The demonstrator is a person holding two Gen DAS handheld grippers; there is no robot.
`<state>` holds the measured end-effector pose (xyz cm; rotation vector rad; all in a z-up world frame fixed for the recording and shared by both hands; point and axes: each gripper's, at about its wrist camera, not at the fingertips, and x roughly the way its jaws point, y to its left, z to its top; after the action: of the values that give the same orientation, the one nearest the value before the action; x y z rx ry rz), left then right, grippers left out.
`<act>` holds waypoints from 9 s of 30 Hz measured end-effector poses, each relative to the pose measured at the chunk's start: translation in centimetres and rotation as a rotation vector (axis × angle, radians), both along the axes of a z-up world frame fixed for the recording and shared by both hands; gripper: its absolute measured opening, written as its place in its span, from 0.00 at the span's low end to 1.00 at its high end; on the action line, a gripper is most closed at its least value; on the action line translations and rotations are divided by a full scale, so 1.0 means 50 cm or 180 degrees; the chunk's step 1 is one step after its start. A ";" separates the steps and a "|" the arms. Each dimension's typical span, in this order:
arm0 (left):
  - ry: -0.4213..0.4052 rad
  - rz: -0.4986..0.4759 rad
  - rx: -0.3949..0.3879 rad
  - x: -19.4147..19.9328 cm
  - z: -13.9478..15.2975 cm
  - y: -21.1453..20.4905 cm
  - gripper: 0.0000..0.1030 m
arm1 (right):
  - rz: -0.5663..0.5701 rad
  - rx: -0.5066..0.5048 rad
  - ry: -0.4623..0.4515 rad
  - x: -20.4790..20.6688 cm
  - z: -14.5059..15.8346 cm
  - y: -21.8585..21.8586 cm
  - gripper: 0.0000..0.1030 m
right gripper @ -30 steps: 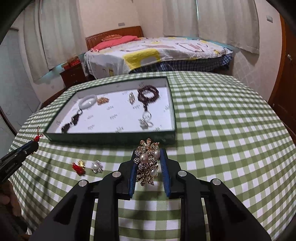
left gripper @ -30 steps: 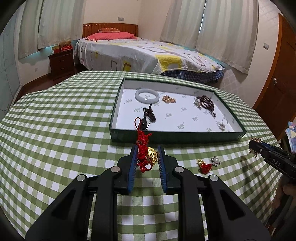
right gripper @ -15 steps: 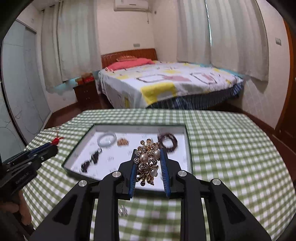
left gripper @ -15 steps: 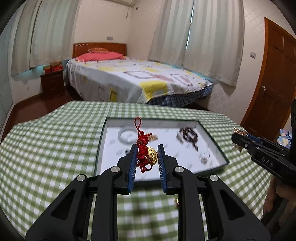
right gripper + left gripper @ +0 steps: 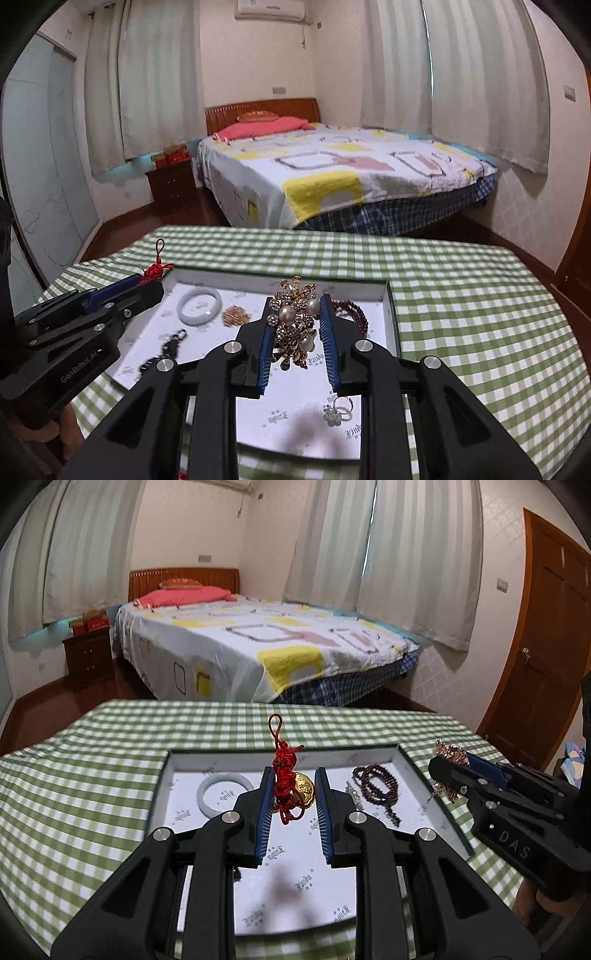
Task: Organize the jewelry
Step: 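Lower the tassel into the box with the left tool while the right tool releases the brooch there, then withdraw both open tools from the box toward the last jewelry, then close the right tool on the pearl flower brooch and lift it, then close the left tool on the small red charm and lift it, then lower the red charm into the box with the left tool while the right tool releases the pearl brooch there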
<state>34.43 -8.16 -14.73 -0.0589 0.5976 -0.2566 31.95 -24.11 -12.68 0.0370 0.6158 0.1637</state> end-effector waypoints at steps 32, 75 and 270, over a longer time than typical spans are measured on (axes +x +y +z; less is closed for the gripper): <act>0.0765 -0.0068 0.0171 0.112 -0.161 -0.040 0.44 | 0.0013 -0.0133 0.0687 0.102 -0.154 0.022 0.25; 0.0223 0.0326 0.0239 -0.172 -0.020 0.087 0.59 | -0.0020 -0.0032 0.0275 -0.139 -0.056 0.053 0.39; 0.0641 0.0132 0.0184 0.009 -0.141 0.013 0.40 | 0.0032 -0.0115 0.0695 0.026 -0.154 0.057 0.39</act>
<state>34.87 -7.52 -21.79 -0.0417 0.8028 -0.1941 33.26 -21.28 -20.38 0.0169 0.8366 0.1593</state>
